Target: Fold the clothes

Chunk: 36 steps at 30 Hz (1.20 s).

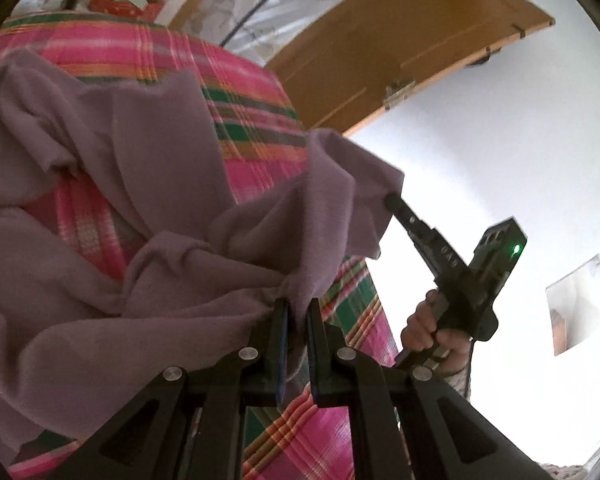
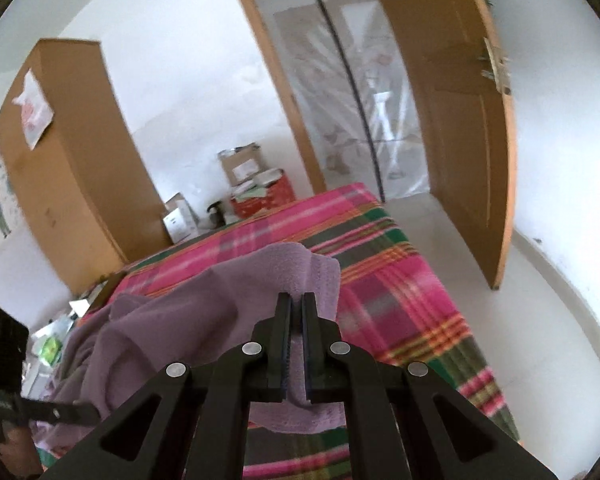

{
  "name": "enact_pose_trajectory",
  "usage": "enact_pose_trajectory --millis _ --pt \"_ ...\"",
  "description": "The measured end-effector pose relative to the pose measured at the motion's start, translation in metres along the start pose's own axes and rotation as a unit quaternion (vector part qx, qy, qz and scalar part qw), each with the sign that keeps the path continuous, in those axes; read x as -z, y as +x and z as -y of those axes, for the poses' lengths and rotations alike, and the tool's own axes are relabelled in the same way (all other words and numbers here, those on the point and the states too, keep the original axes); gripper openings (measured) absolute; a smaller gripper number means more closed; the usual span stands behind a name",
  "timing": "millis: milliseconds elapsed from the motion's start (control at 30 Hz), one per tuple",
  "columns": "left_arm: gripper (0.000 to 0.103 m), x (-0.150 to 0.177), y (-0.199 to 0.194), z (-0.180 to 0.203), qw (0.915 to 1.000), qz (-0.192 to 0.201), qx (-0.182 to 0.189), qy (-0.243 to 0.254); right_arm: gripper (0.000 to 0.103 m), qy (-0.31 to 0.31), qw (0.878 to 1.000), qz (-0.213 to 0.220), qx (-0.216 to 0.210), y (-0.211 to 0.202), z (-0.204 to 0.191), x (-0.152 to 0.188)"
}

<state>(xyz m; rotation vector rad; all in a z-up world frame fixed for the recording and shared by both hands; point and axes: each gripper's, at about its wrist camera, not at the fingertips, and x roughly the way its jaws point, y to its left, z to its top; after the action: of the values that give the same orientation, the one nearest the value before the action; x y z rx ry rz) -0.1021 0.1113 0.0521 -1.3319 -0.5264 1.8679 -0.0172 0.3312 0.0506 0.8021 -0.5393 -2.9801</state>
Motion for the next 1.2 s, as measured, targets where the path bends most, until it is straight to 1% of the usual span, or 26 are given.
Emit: enact_pose_trajectory --millis 100,200,300,367,433,467,533,567,600,667,700,767,800,867,900,933,967,1033,1100,1133,1167,1200 --pt "0.009 0.003 0.012 -0.006 0.9998 -0.014 -0.006 -0.016 0.005 -0.001 1.000 -0.007 0.023 0.002 0.008 0.006" --pt "0.009 0.006 0.016 -0.006 0.9996 -0.021 -0.019 -0.009 0.006 -0.007 0.999 -0.014 0.039 0.006 0.012 0.013" --pt "0.009 0.008 0.014 -0.006 0.9993 -0.018 -0.030 -0.012 0.008 0.008 0.999 -0.024 0.041 0.011 0.019 0.020" --pt "0.012 0.010 0.006 -0.008 0.9992 -0.013 -0.035 -0.012 0.010 0.023 0.998 -0.035 0.039 0.014 0.025 0.024" --pt "0.016 0.014 -0.006 -0.010 0.9988 -0.005 -0.048 -0.012 0.012 0.031 0.998 -0.043 0.038 0.013 0.027 0.029" --pt "0.016 0.016 -0.012 -0.012 0.9985 -0.001 -0.053 -0.015 0.014 0.033 0.998 -0.045 0.039 0.012 0.027 0.031" --pt "0.017 0.024 -0.029 -0.017 0.9975 0.014 -0.067 -0.021 0.024 0.037 0.998 -0.047 0.036 0.007 0.026 0.035" --pt "0.017 0.028 -0.040 -0.019 0.9966 0.024 -0.075 -0.026 0.027 0.038 0.998 -0.046 0.034 0.004 0.025 0.037" --pt "0.017 0.032 -0.049 -0.022 0.9957 0.034 -0.081 -0.030 0.027 0.040 0.998 -0.045 0.029 0.001 0.024 0.038" --pt "0.020 0.043 -0.073 -0.029 0.9933 0.059 -0.091 -0.042 0.032 0.042 0.998 -0.043 0.022 -0.006 0.021 0.041" --pt "0.022 0.051 -0.089 -0.035 0.9909 0.074 -0.099 -0.053 0.032 0.045 0.998 -0.042 0.017 -0.011 0.019 0.042" --pt "0.024 0.066 -0.118 -0.050 0.9846 0.105 -0.116 -0.078 0.033 0.047 0.998 -0.049 -0.006 -0.016 0.009 0.047" --pt "0.025 0.076 -0.134 -0.058 0.9800 0.122 -0.126 -0.095 0.033 0.046 0.997 -0.054 -0.018 -0.018 0.004 0.049" --pt "0.026 0.096 -0.164 -0.075 0.9685 0.156 -0.144 -0.131 0.040 0.045 0.996 -0.066 -0.046 -0.020 -0.011 0.057" --pt "0.027 0.106 -0.178 -0.084 0.9620 0.172 -0.152 -0.148 0.042 0.045 0.994 -0.073 -0.060 -0.020 -0.018 0.061" --pt "0.028 0.119 -0.192 -0.094 0.9544 0.187 -0.161 -0.168 0.046 0.045 0.993 -0.082 -0.076 -0.020 -0.026 0.066" --pt "0.028 0.133 -0.204 -0.104 0.9464 0.200 -0.169 -0.189 0.053 0.045 0.991 -0.091 -0.092 -0.019 -0.034 0.071" --pt "0.030 0.156 -0.221 -0.122 0.9318 0.216 -0.181 -0.229 0.057 0.043 0.987 -0.106 -0.116 -0.017 -0.048 0.080" --pt "0.030 0.178 -0.238 -0.140 0.9162 0.230 -0.192 -0.266 0.057 0.034 0.984 -0.118 -0.129 -0.014 -0.064 0.090" --pt "0.030 0.188 -0.244 -0.146 0.9108 0.233 -0.193 -0.281 0.057 0.032 0.983 -0.123 -0.133 -0.013 -0.069 0.093" --pt "0.030 0.195 -0.246 -0.150 0.9081 0.235 -0.192 -0.289 0.057 0.032 0.981 -0.129 -0.140 -0.011 -0.075 0.096" --pt "0.030 0.201 -0.246 -0.151 0.9075 0.236 -0.190 -0.291 0.057 0.033 0.980 -0.134 -0.146 -0.009 -0.080 0.100"
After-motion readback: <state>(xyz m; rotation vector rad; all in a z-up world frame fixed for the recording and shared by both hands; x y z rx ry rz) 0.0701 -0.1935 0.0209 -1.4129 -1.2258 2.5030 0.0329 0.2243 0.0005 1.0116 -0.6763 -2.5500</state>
